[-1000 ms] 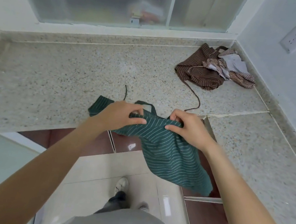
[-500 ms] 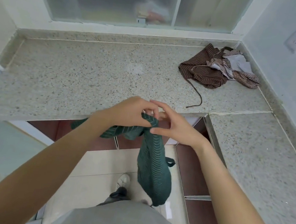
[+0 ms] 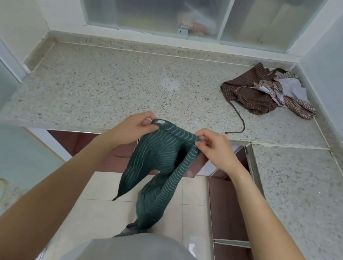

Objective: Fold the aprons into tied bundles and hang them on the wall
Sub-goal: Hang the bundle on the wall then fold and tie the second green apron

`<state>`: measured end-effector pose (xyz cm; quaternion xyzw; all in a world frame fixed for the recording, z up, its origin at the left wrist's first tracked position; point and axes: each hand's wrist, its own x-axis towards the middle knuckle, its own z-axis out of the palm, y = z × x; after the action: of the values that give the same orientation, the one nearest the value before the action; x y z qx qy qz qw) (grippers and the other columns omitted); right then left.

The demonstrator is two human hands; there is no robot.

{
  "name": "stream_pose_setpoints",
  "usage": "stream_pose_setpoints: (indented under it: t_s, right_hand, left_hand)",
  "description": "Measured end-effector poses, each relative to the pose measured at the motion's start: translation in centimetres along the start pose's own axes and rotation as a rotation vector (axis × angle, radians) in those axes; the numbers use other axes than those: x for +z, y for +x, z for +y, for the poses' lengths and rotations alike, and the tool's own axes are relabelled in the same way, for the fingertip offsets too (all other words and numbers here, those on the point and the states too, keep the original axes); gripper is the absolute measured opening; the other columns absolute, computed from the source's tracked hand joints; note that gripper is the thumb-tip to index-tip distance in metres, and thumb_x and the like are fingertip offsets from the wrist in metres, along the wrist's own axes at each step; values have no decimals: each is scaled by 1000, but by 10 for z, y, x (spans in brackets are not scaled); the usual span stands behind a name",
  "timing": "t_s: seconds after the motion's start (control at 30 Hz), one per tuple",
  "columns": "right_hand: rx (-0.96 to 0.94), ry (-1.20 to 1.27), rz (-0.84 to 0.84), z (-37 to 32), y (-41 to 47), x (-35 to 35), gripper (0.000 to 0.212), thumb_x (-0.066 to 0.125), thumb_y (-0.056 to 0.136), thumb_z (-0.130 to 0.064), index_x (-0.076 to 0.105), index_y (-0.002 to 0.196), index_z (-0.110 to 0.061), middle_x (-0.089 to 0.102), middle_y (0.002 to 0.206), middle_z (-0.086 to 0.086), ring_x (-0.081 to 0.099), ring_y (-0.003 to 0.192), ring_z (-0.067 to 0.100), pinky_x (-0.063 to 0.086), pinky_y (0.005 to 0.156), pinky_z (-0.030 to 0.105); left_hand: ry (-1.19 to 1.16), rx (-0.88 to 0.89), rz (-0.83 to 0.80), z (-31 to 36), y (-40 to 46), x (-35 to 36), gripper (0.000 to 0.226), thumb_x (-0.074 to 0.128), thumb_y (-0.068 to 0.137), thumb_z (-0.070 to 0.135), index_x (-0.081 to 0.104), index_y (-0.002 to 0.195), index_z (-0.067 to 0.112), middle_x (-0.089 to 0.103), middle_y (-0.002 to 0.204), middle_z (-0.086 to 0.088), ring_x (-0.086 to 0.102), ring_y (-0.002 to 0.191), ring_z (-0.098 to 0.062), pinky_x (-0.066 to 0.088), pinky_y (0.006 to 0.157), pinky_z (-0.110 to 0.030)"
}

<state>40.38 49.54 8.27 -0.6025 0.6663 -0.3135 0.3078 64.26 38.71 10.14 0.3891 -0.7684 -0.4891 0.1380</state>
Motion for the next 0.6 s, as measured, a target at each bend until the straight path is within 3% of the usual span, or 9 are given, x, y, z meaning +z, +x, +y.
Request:
stream_pose_setpoints:
  t_s: [0.1, 0.2, 0.27, 0.37, 0.47, 0.53, 0.6]
  right_hand:
    - [-31, 132, -117, -17, -3, 6, 35, 61, 85, -2, 50, 110, -25, 64, 99, 6, 63, 84, 22, 52, 83, 38]
    - [-94, 343, -139, -37, -4, 17, 51, 68, 83, -5, 40, 124, -21, 60, 87, 5, 58, 69, 9, 50, 75, 23]
    - [-137, 363, -61, -43, -2, 20, 49, 67, 84, -5, 42, 118, -27, 59, 79, 5, 51, 63, 11, 44, 69, 22]
    - [-234, 300, 73, -46, 2, 20, 39, 64, 86, -4, 48, 107, -33, 62, 79, 6, 54, 68, 21, 44, 71, 24]
    - [-303, 255, 135, -49, 9, 16, 36, 58, 88, 1, 55, 105, -30, 63, 89, -3, 58, 78, 12, 44, 74, 17]
    - [-307, 212, 126, -46, 15, 12, 37, 56, 89, 2, 55, 104, -32, 59, 88, -15, 57, 77, 9, 44, 72, 17]
    - [-269, 147, 113, -37, 22, 9, 32, 56, 90, -1, 54, 104, -30, 56, 86, -15, 56, 70, 16, 45, 68, 25]
  left_hand:
    - [-10, 115, 25, 13, -5, 17, 4, 54, 94, 21, 53, 93, 18, 68, 77, 6, 64, 74, -15, 47, 70, -30]
    - [140, 221, 56, 18, -5, 27, 5, 59, 90, 24, 56, 94, 21, 66, 75, -5, 60, 71, -21, 45, 71, -36]
    - [123, 209, 106, 17, -7, 28, 5, 61, 89, 23, 57, 92, 23, 63, 67, 6, 54, 62, -9, 40, 65, -31]
    - [61, 126, 101, 5, -16, 21, 17, 68, 83, 31, 58, 96, 27, 61, 65, 17, 53, 61, 2, 38, 61, -17]
    - [282, 73, 74, -25, -27, 11, 21, 70, 82, 31, 57, 98, 35, 58, 69, 28, 50, 61, 5, 34, 59, -19]
    - [396, 11, 154, -49, -30, 6, 20, 67, 84, 25, 58, 101, 33, 59, 83, 24, 50, 66, 10, 33, 61, -22]
    - [437, -54, 256, -69, -31, 0, 23, 64, 84, 19, 58, 104, 28, 60, 95, 16, 53, 70, 3, 35, 65, -23]
